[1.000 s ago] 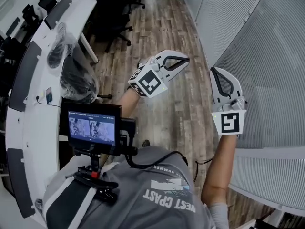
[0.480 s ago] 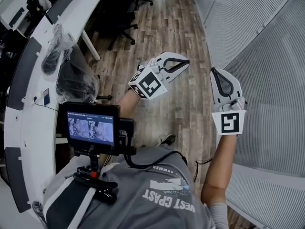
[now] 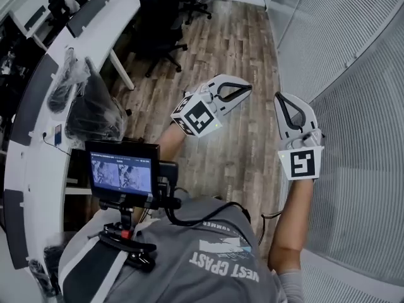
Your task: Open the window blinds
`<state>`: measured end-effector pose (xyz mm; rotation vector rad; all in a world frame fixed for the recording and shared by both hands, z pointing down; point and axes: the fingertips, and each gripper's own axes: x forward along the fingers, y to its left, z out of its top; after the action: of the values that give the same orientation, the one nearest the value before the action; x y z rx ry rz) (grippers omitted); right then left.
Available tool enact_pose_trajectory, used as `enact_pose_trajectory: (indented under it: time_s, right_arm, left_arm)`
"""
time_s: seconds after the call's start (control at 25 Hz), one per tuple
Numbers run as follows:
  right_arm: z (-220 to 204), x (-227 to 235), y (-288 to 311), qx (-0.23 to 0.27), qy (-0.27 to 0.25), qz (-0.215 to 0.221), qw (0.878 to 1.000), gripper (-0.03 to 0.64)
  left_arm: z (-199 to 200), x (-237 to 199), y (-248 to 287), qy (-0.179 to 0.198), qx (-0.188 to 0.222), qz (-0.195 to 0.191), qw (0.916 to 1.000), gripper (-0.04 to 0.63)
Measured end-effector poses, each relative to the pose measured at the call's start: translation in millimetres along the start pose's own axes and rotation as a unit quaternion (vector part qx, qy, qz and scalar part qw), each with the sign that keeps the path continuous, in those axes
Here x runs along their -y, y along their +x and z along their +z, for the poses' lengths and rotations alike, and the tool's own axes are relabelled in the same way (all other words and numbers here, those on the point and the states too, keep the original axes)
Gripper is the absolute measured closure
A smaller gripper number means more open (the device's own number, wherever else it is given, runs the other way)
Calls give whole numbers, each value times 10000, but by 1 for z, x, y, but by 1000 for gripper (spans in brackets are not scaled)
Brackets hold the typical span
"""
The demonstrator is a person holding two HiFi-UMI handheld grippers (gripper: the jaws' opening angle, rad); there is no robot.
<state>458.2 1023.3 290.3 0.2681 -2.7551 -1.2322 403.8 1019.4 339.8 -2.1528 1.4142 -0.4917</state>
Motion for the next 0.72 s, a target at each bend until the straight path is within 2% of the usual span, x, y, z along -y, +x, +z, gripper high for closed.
enact_pose_trajectory:
  time_s: [0.2, 0.48, 0.6, 0.72]
  right_arm:
    - [-45, 31, 12, -42, 104, 77, 9999, 614]
    - [-103, 69, 59, -249, 228, -28, 9994, 614]
    - [-112, 66, 63, -326, 144, -126, 9993, 614]
    - [-125, 94, 103, -404, 47, -243, 9989, 614]
  left_arm:
    - [-16, -14, 46, -44, -116, -46, 9999, 592]
    - [-65, -57, 102, -131, -110, -205, 9996, 592]
    - [-72, -59, 110, -77, 29, -309, 9995, 592]
    - [-93, -102, 131, -71, 210, -338, 9992, 592]
